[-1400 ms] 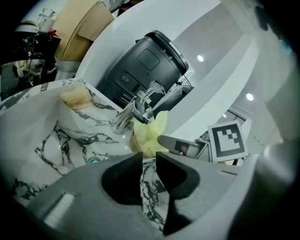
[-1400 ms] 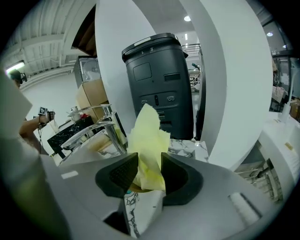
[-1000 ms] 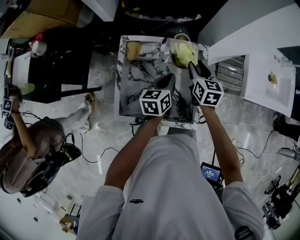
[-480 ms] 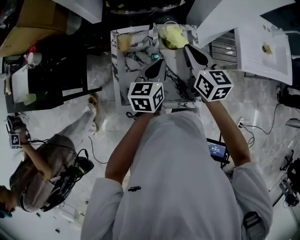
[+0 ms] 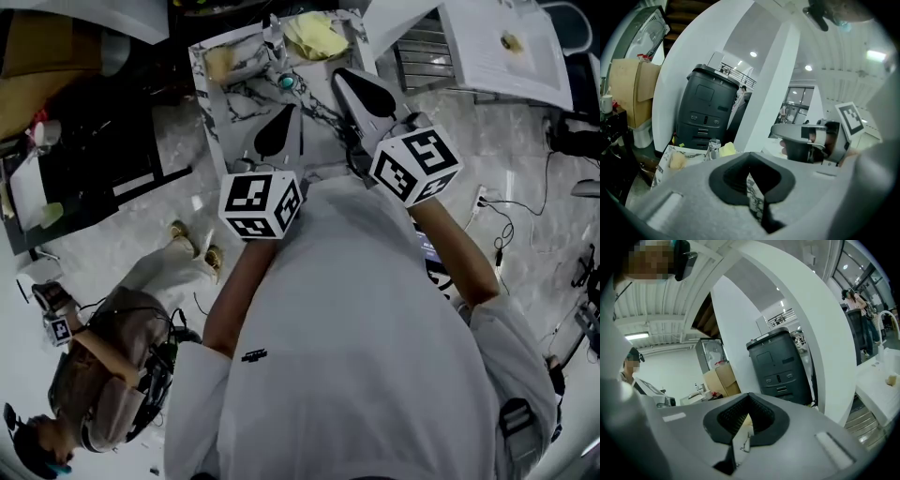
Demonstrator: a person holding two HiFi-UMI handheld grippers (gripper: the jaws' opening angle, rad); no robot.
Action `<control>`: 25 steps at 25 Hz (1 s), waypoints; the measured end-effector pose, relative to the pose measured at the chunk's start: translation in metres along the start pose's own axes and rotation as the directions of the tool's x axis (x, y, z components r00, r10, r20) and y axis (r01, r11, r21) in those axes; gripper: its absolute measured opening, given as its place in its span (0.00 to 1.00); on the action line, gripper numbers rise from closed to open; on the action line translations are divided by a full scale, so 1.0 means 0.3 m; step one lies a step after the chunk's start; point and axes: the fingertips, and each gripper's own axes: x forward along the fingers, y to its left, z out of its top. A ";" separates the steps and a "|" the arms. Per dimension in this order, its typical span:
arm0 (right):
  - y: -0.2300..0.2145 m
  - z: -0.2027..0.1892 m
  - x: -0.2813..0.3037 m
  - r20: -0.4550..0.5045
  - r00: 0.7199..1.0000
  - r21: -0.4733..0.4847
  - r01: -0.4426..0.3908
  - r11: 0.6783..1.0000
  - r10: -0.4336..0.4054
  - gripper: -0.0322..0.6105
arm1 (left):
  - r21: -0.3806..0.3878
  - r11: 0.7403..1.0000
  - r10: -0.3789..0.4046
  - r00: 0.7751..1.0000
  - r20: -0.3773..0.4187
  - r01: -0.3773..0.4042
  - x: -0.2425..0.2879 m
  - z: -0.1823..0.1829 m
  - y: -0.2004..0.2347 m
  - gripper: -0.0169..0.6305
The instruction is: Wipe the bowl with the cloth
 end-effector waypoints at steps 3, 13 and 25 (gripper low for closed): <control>0.062 -0.059 -0.037 -0.003 0.999 -0.024 0.047 0.999 -0.047 0.05 | 0.029 1.000 0.002 1.000 0.010 -0.002 -0.052 0.014 -0.018 0.03; 0.124 -0.157 -0.065 -0.057 0.991 -0.133 0.112 0.985 -0.121 0.05 | 0.092 0.995 0.029 0.999 0.028 -0.032 -0.106 0.032 -0.005 0.03; 0.180 -0.189 -0.057 -0.111 0.990 -0.214 0.058 0.975 -0.084 0.05 | 0.116 0.993 0.014 0.999 0.029 -0.018 -0.108 0.020 -0.021 0.03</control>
